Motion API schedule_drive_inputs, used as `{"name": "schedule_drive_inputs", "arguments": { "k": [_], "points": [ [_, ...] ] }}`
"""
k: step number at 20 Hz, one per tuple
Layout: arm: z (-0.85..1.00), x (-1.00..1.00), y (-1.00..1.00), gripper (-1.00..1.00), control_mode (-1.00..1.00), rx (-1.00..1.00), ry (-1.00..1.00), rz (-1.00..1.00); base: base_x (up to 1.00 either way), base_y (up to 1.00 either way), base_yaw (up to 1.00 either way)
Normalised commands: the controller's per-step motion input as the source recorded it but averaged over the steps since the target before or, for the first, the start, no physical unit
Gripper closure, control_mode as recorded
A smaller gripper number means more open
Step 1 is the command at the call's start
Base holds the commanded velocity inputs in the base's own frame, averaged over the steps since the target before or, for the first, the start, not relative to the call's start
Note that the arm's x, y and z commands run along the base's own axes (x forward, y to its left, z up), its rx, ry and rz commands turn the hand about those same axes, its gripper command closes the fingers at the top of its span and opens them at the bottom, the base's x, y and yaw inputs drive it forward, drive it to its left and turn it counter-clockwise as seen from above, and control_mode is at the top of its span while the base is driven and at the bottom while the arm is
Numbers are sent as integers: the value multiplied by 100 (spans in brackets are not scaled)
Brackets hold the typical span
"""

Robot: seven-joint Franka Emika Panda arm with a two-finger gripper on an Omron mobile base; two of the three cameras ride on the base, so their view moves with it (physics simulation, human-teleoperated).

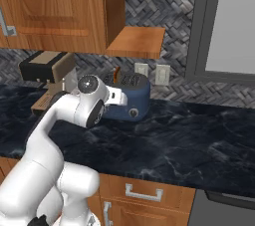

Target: Start the toaster. Once the lever pops up, take the bread to the plate on the dining counter.

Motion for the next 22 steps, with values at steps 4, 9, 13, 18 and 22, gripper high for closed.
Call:
{"name": "schedule_drive_inputs", "arguments": {
  "k": [4,9,13,18,22],
  "points": [
    [0,22,0,-100,-100,0,0,0,0,0,0],
    [0,31,0,-100,-100,0,0,0,0,0,0],
    [0,30,0,-100,-100,0,0,0,0,0,0],
    [-1,24,3,-100,-100,0,0,-1,0,0,0],
    [-3,20,5,-100,-100,0,0,-2,0,0,0]
  ]
}}
